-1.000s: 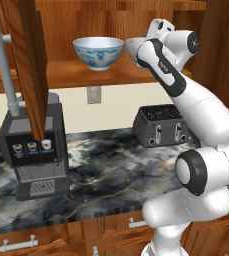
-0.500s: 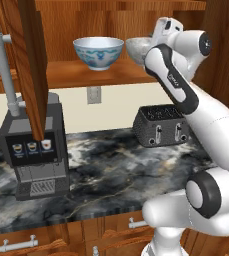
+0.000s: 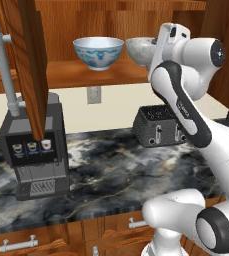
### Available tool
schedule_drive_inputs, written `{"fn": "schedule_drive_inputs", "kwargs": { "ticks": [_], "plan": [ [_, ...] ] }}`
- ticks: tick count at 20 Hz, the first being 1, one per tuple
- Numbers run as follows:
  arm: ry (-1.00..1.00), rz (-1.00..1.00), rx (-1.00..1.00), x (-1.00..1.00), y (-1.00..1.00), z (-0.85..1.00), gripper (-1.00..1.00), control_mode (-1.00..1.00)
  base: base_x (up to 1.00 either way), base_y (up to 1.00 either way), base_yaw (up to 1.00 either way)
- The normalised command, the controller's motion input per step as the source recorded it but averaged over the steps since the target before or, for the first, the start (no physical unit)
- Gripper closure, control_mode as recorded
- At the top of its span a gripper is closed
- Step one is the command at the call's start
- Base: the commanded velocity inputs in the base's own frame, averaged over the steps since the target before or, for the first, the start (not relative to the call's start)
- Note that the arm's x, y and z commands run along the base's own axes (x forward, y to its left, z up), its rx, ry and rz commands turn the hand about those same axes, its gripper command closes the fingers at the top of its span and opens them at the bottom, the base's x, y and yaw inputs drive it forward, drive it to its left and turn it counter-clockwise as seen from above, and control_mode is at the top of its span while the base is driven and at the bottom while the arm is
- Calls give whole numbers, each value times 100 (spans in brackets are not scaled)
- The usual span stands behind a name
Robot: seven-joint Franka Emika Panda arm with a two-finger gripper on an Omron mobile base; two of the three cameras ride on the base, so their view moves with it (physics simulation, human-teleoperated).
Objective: Open the cabinet. Pick the bowls from the counter and place them in the cabinet. Then close the cabinet.
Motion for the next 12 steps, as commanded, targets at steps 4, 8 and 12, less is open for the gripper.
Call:
{"fn": "schedule_drive_inputs", "kwargs": {
  "ticks": [4,8,12],
  "plan": [
    [0,0,0,-83,4,3,-100,-100,0,0,0],
    [0,0,0,-89,0,2,-100,-100,0,0,0],
    [0,0,-3,-97,0,0,-100,-100,0,0,0]
  ]
}}
